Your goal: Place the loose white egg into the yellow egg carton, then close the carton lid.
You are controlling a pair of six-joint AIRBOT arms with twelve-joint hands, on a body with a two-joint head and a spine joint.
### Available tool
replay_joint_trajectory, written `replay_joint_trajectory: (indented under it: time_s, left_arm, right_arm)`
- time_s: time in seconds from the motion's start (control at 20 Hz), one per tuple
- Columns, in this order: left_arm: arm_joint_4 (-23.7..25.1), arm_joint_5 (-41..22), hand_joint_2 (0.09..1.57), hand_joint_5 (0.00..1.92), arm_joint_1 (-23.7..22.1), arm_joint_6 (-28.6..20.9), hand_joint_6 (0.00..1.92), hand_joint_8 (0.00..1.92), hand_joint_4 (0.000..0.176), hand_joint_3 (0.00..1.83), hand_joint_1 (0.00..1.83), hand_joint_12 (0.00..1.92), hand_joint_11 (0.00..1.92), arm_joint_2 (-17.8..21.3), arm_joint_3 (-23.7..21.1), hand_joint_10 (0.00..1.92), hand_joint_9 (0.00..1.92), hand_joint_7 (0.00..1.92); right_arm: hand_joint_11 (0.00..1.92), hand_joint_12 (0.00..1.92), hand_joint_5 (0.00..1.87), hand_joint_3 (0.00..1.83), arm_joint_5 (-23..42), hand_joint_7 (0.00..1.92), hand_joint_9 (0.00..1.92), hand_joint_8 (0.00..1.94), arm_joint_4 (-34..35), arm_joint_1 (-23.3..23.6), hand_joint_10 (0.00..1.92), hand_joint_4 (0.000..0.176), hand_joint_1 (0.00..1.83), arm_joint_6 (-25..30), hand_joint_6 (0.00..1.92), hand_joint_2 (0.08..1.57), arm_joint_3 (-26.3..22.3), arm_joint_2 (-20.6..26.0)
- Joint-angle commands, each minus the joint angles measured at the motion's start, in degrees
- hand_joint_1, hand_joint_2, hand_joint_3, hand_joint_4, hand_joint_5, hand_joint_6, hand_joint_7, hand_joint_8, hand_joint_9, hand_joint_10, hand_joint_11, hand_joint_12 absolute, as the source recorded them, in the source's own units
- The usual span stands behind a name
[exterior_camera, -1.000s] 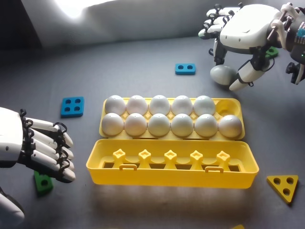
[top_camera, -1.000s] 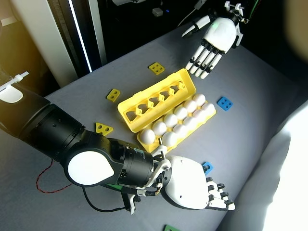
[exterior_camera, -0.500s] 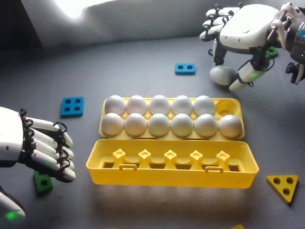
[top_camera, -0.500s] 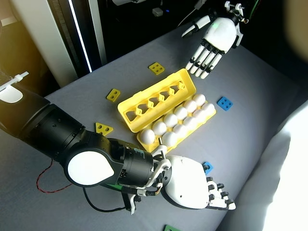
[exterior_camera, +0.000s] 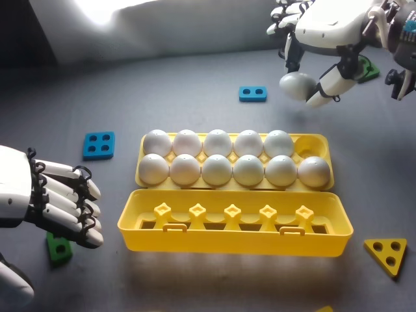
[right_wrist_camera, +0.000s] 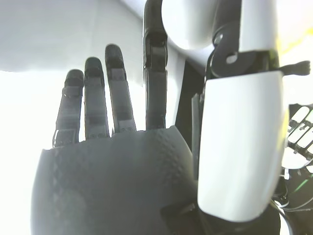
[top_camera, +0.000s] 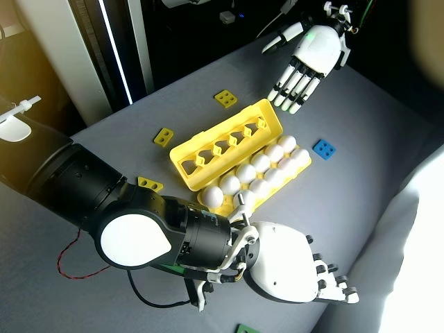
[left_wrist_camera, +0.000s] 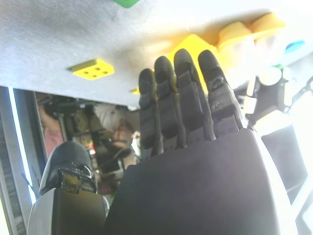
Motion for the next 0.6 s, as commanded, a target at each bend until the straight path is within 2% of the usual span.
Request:
replay_joint_trajectory:
  time_s: [0.0,0.15,0.25,0.5,0.55]
  left_arm:
    - [-3.37,-3.3,1.15,0.43,-0.59,-0.34,0.0,0.0,0.0,0.0,0.0,0.6,0.0,0.74,0.09,0.0,0.37,0.42]
    - [-3.37,-3.3,1.14,0.43,-0.59,-0.34,0.0,0.0,0.0,0.0,0.0,0.58,0.0,0.8,0.02,0.0,0.36,0.42]
    - [-3.37,-3.3,1.14,0.43,-0.58,-0.33,0.0,0.0,0.0,0.0,0.0,0.56,0.0,0.83,-0.03,0.0,0.36,0.42]
    - [-3.37,-3.29,1.15,0.43,-0.58,-0.33,0.0,0.0,0.0,0.0,0.0,0.54,0.0,0.84,-0.04,0.0,0.35,0.41]
    - [-3.37,-3.29,1.15,0.43,-0.58,-0.33,0.0,0.0,0.0,0.0,0.0,0.54,0.0,0.86,-0.02,0.0,0.36,0.42]
  right_arm:
    - [0.0,0.0,1.19,0.0,3.8,0.3,0.14,0.0,1.71,0.92,0.0,0.176,1.08,1.78,0.61,1.02,0.39,1.5]
    - [0.0,0.0,1.19,0.0,4.0,0.31,0.15,0.0,1.71,0.96,0.0,0.176,1.08,12.31,0.61,1.02,-0.59,3.84]
    - [0.0,0.0,1.19,0.0,5.33,0.31,0.15,0.0,1.72,0.96,0.01,0.176,1.08,14.97,0.61,1.02,-3.57,6.46]
    - [0.0,0.0,1.2,0.0,8.4,0.31,0.17,0.0,1.92,-0.16,0.01,0.176,1.08,14.44,0.61,1.02,-14.46,13.67]
    - [0.02,0.01,1.21,0.0,8.63,0.32,0.18,0.0,4.51,-0.88,0.01,0.176,1.08,10.97,0.58,1.01,-16.14,14.68]
